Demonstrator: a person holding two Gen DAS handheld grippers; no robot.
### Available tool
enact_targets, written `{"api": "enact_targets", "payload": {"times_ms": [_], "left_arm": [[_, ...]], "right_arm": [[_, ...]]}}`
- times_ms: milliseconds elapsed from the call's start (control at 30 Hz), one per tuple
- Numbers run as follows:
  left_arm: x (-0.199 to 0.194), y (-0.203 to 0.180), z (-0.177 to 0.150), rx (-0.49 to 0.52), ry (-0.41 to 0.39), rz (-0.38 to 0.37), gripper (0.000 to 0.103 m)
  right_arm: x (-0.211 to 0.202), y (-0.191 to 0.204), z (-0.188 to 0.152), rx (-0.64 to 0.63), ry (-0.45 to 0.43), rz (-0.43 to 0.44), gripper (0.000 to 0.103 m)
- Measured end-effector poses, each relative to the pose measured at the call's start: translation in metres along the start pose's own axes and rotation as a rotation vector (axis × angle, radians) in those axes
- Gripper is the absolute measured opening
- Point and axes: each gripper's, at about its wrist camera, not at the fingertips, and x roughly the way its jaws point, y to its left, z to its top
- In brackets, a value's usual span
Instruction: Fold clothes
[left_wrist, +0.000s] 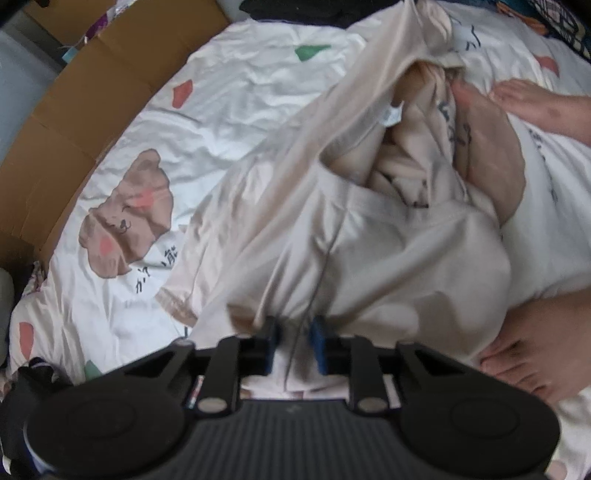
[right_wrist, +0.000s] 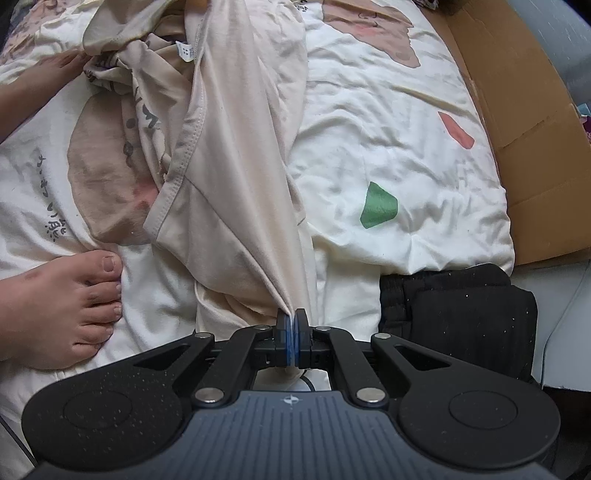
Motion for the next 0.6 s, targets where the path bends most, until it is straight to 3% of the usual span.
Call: {"api": "enact_targets", "payload": {"times_ms": [133,333,600], "left_arm": [[-0.016,0.006,-0.002,-0.024,-0.051,-0.017,0.005],[-0.071,0.037,-0.009,-0.217,-0.205,-0.048,0.004],[-0.11,0.08,-0.014,-0.395,-0.274,-0.018,0.004]], "right_arm": [[-0.004,-0.003,-0.002,0.018,-0.004,-0.001,0.0],[-0.024,-0.021,-0.006,0.118,-0.043,-0.007,0.0],[-0.052,-0.047,-0.004,0.218,-0.117,-0.026,0.0]]}}
